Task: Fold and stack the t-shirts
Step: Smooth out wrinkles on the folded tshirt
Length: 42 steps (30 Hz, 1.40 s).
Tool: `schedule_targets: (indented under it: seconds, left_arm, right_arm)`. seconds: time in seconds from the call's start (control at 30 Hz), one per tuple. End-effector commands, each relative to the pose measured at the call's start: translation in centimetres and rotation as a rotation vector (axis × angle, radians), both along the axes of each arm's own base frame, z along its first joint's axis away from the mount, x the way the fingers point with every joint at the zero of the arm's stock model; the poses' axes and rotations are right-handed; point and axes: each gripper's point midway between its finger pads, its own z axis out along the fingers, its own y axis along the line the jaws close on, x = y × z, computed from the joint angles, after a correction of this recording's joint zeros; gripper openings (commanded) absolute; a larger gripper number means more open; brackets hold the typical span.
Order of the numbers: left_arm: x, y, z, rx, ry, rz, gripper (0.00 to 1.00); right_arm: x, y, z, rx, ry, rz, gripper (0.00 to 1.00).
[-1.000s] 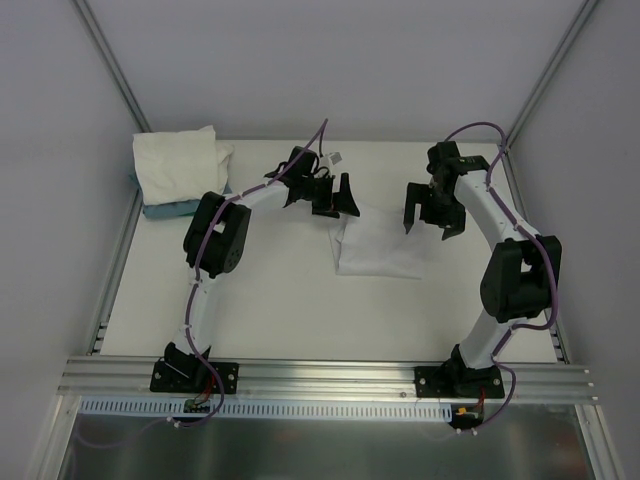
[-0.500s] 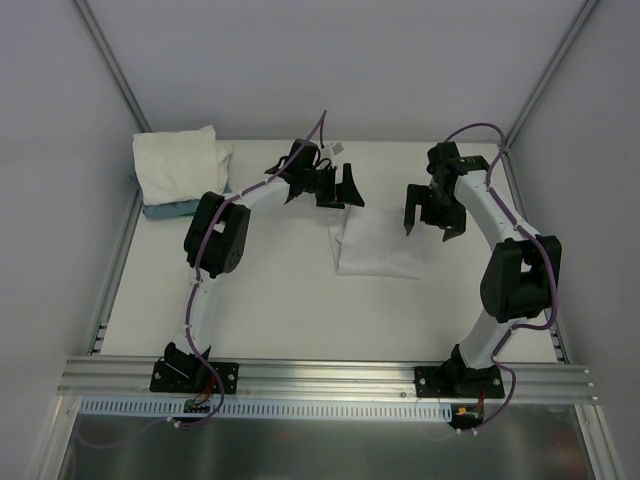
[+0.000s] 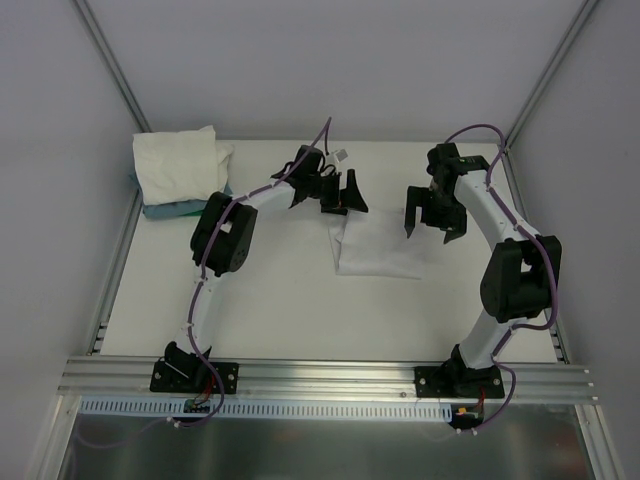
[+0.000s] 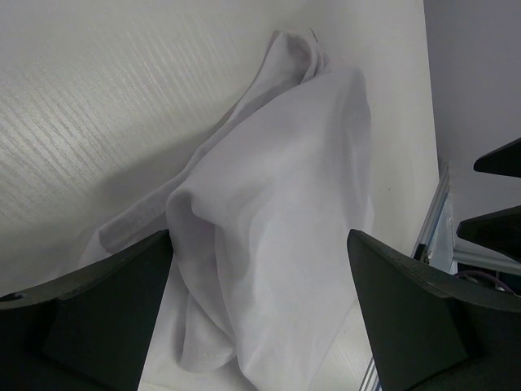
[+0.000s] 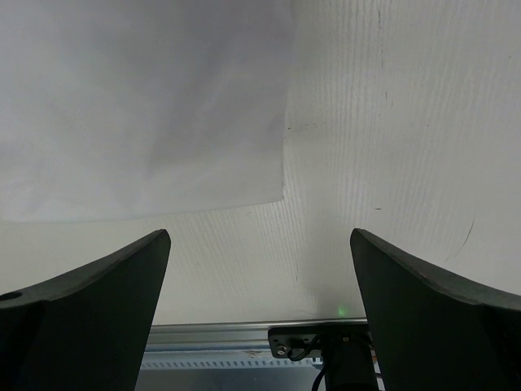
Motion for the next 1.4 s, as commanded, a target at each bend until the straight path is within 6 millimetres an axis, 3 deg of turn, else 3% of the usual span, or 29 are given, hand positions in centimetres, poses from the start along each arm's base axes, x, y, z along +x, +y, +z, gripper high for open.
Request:
schedule_targets:
  seconds: [0.0, 0.13, 0.2, 0.27, 0.3, 0.33, 0.53, 0.83, 1.37]
  left_arm:
    - [0.3, -1.2, 1.4, -0.045, -0.04, -0.019, 0.9]
    - [0.3, -1.5, 1.3, -0.054, -0.038, -0.021, 0.88]
    - [0.2, -1.7, 1.2, -0.061, -0.031, -0.028, 0.81]
    - [0.0, -1.9, 1.2, -0.082, -0.023, -0.045, 0.37]
    - [0.0, -1.9, 1.2, -0.08, -0.016, -0.04, 0.05]
    - [0.0, -1.9, 1.0, -0.075, -0.009, -0.037, 0.0]
    - [0.2, -1.7, 1.7, -0.064, -0.031, -0.031, 0.0]
    - [0.7, -0.5, 4.5, -0.056, -0.082, -0.024, 0.0]
    - [0.3, -0.4, 9.0, -0.081, -0.141, -0.037, 0.0]
  right_arm:
    - [-0.2, -0.4, 2.1, -0.003, -0.042, 0.001, 0.99]
    - [-0.5, -0.5, 2.2, -0.005, -0.041, 0.001, 0.99]
    - [-0.5, -0.5, 2.3, -0.008, -0.042, 0.003, 1.0]
    - [-0.6, -0.6, 2.2, -0.009, -0.037, -0.001, 1.0]
    - [-0.6, -0.6, 2.2, -0.009, -0.039, 0.0, 0.99]
    - [-0.6, -0.6, 2.2, -0.007, -0.04, -0.001, 0.99]
    - [-0.5, -0.5, 2.0, 0.001, -0.035, 0.0, 0.99]
    - [-0.6, 0.1, 1.1, 0.03, -0.027, -0.005, 1.0]
    - [-0.4, 0.8, 0.3, 0.069, -0.022, -0.001, 0.99]
